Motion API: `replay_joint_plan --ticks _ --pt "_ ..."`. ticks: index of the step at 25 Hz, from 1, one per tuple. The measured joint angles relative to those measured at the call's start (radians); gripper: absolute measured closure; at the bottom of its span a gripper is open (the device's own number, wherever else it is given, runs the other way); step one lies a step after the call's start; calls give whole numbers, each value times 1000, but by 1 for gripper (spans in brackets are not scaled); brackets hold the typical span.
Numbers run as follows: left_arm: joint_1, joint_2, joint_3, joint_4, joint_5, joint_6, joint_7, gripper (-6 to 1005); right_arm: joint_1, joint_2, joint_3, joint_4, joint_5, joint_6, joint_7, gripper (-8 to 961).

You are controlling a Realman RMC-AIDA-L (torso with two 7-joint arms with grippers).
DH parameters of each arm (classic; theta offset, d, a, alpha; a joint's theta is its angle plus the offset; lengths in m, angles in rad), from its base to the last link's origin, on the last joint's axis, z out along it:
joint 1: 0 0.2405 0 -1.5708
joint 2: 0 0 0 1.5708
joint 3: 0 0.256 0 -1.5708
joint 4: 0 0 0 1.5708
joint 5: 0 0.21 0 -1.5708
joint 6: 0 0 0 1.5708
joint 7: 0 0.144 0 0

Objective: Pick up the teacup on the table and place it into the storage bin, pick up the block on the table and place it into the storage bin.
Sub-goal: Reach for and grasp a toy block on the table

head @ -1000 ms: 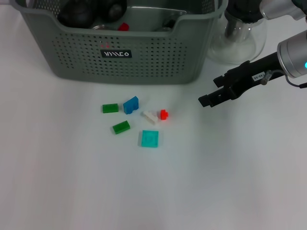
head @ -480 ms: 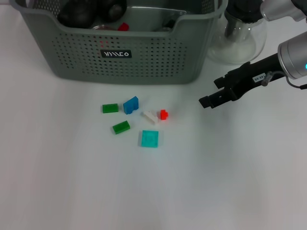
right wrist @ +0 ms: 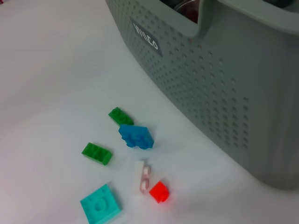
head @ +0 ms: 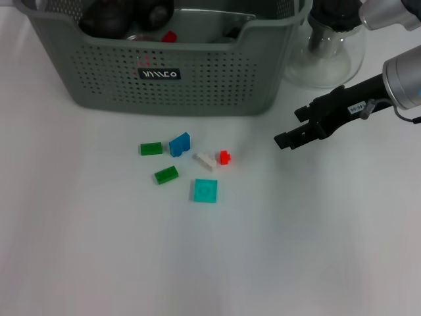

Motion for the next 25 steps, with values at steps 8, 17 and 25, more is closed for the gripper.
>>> replay_joint_plan --ticks 8,17,25 --pt "80 -23 24 -40 -43 331 167 316 -4 0 1 9 0 8 -11 71" --pt "26 -33 106 -323 201 206 170 315 -5 1 2 13 0 20 -22 71" --pt "-37 -34 221 -499 309 -29 104 316 -10 0 2 21 0 21 -21 71"
